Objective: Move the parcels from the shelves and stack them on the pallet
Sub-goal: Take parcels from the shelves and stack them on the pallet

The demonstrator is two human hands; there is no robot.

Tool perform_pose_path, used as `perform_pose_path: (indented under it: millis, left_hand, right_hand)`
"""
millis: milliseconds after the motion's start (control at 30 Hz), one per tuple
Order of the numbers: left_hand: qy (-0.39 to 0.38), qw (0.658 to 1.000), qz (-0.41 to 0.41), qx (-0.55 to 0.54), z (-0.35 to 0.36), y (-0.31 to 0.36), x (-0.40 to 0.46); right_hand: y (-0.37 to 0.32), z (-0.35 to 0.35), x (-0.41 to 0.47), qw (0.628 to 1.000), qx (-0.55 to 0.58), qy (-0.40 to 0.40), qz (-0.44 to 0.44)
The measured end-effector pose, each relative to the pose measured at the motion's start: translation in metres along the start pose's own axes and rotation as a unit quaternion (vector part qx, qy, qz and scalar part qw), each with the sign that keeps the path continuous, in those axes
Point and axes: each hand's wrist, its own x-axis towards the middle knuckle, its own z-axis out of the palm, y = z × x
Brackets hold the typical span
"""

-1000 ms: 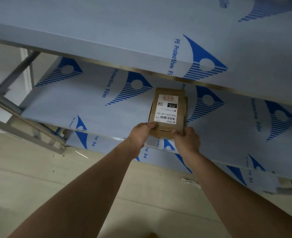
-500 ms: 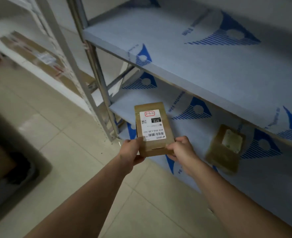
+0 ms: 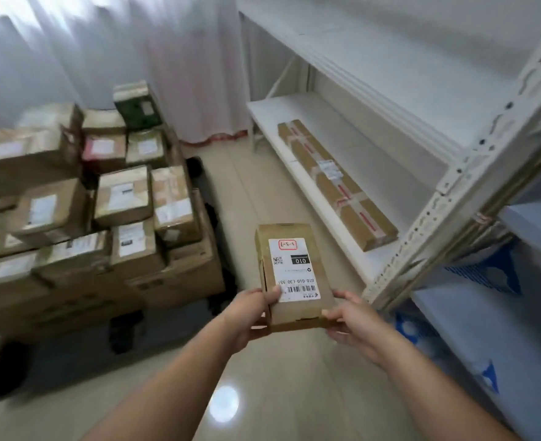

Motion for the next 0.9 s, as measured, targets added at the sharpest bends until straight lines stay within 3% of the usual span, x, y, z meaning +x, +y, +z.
perform_pose_path:
  millis: [267,500,733,900]
  left_hand:
    - [0.107,0.992,0.015,-0.07,-0.193,0.038,-0.026]
    - [0.165,0.978,-0.006,-0.123,-0.292,0.038,-0.044]
    - [0.264,0.941,0.001,-0.211,-0.368,0.061,-0.044]
    - [0.354,0.894,0.044,-0.27,-0.433,0.096,-0.037]
  right_hand:
    - [-0.084,0.192,0.01,0.983,-0.111,-0.143,-0.002]
    - [-0.115,0.299,0.012,0.958,-0.186,-0.213,0.041]
    - [-0.155,0.378,0.044,0.912,-0.306,-0.268,0.048]
    - [-0.189,0.443,0.062,0.887,-0.345,-0.305,0.036]
